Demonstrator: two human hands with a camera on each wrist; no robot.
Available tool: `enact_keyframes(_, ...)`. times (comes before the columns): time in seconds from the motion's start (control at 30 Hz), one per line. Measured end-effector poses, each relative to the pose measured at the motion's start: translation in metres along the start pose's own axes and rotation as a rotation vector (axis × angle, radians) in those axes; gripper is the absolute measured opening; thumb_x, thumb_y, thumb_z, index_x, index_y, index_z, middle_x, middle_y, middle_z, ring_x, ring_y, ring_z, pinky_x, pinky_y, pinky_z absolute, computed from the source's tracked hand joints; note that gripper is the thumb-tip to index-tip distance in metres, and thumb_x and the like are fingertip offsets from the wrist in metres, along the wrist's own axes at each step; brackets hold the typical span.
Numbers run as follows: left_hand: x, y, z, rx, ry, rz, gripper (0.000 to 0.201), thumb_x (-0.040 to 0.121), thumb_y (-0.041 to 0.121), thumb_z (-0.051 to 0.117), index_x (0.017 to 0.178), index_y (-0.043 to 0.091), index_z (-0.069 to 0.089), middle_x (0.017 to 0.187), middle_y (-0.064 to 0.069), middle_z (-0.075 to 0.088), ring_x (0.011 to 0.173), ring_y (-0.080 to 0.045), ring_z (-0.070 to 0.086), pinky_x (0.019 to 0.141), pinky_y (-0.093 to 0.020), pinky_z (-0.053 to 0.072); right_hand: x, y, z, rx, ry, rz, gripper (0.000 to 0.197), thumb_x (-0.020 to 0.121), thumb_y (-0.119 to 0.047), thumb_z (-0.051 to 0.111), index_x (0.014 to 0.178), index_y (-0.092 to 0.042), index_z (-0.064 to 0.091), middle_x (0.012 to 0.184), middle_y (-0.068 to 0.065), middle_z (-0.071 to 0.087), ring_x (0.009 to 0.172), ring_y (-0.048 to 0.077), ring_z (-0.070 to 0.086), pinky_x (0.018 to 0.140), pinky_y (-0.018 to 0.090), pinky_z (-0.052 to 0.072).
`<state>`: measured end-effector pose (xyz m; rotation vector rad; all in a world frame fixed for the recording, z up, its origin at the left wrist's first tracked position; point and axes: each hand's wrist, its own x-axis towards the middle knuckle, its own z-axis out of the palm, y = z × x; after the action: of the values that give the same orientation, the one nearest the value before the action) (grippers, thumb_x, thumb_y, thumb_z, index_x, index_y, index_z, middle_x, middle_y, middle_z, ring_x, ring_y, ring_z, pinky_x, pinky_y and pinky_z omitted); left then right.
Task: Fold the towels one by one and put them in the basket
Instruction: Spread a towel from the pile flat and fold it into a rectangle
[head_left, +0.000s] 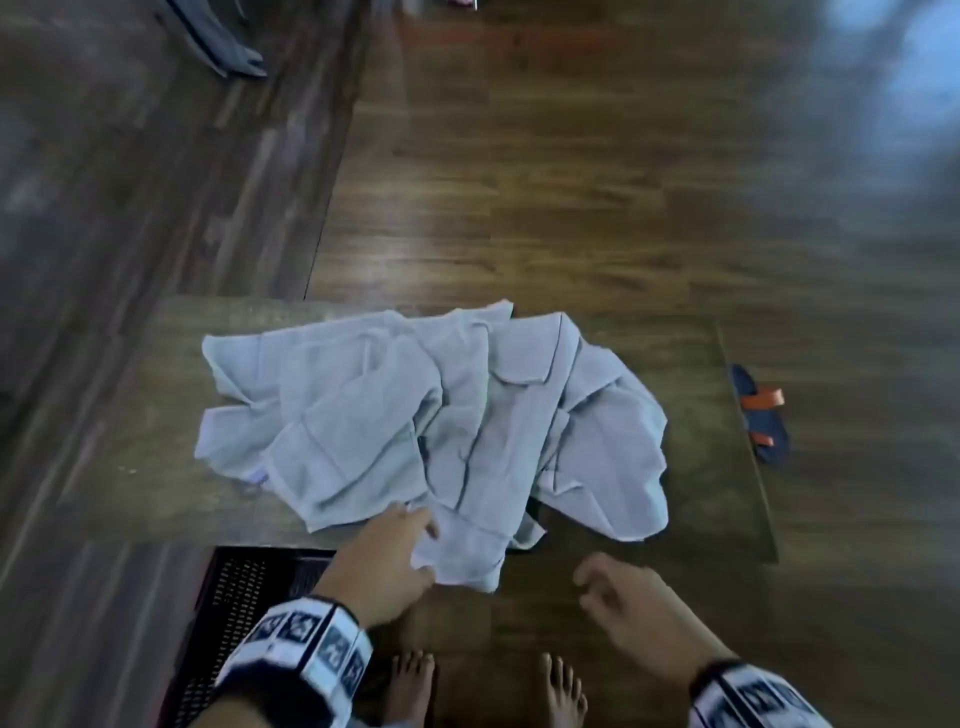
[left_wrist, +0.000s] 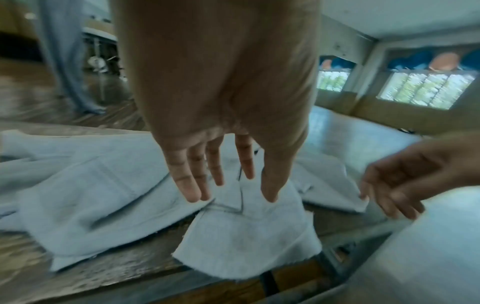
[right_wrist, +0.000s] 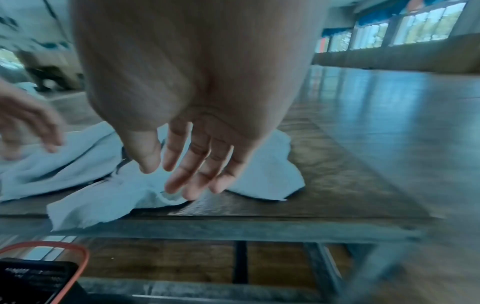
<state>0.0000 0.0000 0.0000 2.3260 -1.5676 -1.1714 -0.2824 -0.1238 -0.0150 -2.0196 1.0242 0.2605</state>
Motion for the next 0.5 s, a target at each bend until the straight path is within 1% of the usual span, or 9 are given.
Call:
enact_keyframes(0.07, 0.021, -0.013, 0.020, 0.104, 0.020, -0.035, 0.047, 0.081, 0.032, 0.065, 0.122, 0.037, 0.043, 0.118, 0.007, 0.036, 0.111, -0.018, 0.049, 0.084, -0.033, 0.050, 0.033, -0.011, 0.025, -0.066, -0.028, -0.056, 0.040, 0.089, -0.032, 0.061, 0.122, -0.047, 0.045, 0.095, -0.016, 0.061, 0.080, 0.002, 0.057, 0.081, 0.033, 0.053)
enact_keyframes(0.13, 0.042, -0.026, 0.037, 0.183, 0.028, -0.049, 0.064, 0.074, 0.036, 0.072, 0.128, 0.040, 0.038, 0.121, 0.003, 0.030, 0.115, -0.023, 0.047, 0.084, -0.034, 0.051, 0.067, -0.019, 0.053, -0.224, 0.037, -0.185, 0.064, 0.090, -0.032, 0.058, 0.144, -0.047, 0.029, 0.118, -0.015, 0.053, 0.104, 0.010, 0.056, 0.094, 0.034, 0.048)
enact_keyframes(0.17, 0.052, -0.036, 0.050, 0.229, 0.035, -0.026, 0.070, 0.070, 0.040, 0.075, 0.129, 0.040, 0.037, 0.122, 0.001, 0.028, 0.115, -0.025, 0.046, 0.087, -0.035, 0.051, 0.080, -0.021, 0.066, -0.313, 0.068, -0.233, 0.068, 0.090, -0.030, 0.056, 0.148, -0.046, 0.025, 0.125, -0.012, 0.050, 0.112, 0.015, 0.054, 0.098, 0.035, 0.045)
enact_keyframes(0.2, 0.055, -0.041, 0.058, 0.243, 0.039, -0.005, 0.076, 0.067, 0.046, 0.078, 0.130, 0.040, 0.036, 0.123, 0.000, 0.027, 0.116, -0.026, 0.045, 0.091, -0.036, 0.051, 0.088, -0.021, 0.078, -0.378, 0.122, -0.269, 0.066, 0.090, -0.028, 0.053, 0.148, -0.045, 0.028, 0.126, -0.009, 0.050, 0.114, 0.017, 0.052, 0.098, 0.035, 0.043)
enact_keyframes(0.27, 0.063, -0.054, 0.070, 0.270, 0.065, 0.046, 0.079, 0.063, 0.055, 0.077, 0.129, 0.042, 0.036, 0.119, 0.002, 0.025, 0.115, -0.023, 0.041, 0.095, -0.038, 0.049, 0.101, -0.019, 0.090, -0.487, 0.250, -0.325, 0.046, 0.091, -0.026, 0.051, 0.134, -0.042, 0.047, 0.116, -0.007, 0.053, 0.107, 0.017, 0.055, 0.094, 0.034, 0.043)
enact_keyframes(0.33, 0.066, -0.056, 0.074, 0.244, 0.101, 0.113, 0.069, 0.062, 0.064, 0.066, 0.123, 0.046, 0.039, 0.112, 0.005, 0.027, 0.111, -0.020, 0.036, 0.095, -0.037, 0.046, 0.106, -0.022, 0.092, -0.465, 0.381, -0.413, 0.028, 0.089, -0.026, 0.052, 0.114, -0.034, 0.062, 0.100, -0.006, 0.055, 0.094, 0.018, 0.058, 0.086, 0.036, 0.046)
enact_keyframes(0.4, 0.062, -0.051, 0.075, 0.194, 0.101, 0.175, 0.074, 0.058, 0.072, 0.058, 0.124, 0.047, 0.039, 0.115, 0.006, 0.030, 0.111, -0.017, 0.033, 0.096, -0.037, 0.042, 0.102, -0.024, 0.088, -0.364, 0.494, -0.487, 0.027, 0.083, -0.029, 0.048, 0.105, -0.028, 0.065, 0.092, -0.006, 0.053, 0.086, 0.020, 0.058, 0.078, 0.037, 0.045)
enact_keyframes(0.47, 0.048, -0.041, 0.077, 0.108, 0.126, 0.220, 0.080, 0.061, 0.069, 0.063, 0.130, 0.035, 0.043, 0.119, 0.001, 0.040, 0.111, -0.017, 0.039, 0.094, -0.038, 0.042, 0.083, -0.033, 0.085, -0.201, 0.566, -0.523, 0.027, 0.082, -0.028, 0.048, 0.104, -0.025, 0.062, 0.095, -0.006, 0.054, 0.089, 0.018, 0.056, 0.079, 0.035, 0.046)
enact_keyframes(0.5, 0.041, -0.034, 0.076, 0.011, 0.213, 0.283, 0.064, 0.070, 0.057, 0.069, 0.123, 0.025, 0.053, 0.113, -0.005, 0.050, 0.106, -0.021, 0.047, 0.089, -0.039, 0.045, 0.074, -0.040, 0.080, -0.099, 0.586, -0.540, 0.024, 0.082, -0.023, 0.052, 0.104, -0.023, 0.060, 0.098, -0.004, 0.056, 0.091, 0.017, 0.056, 0.080, 0.035, 0.047)
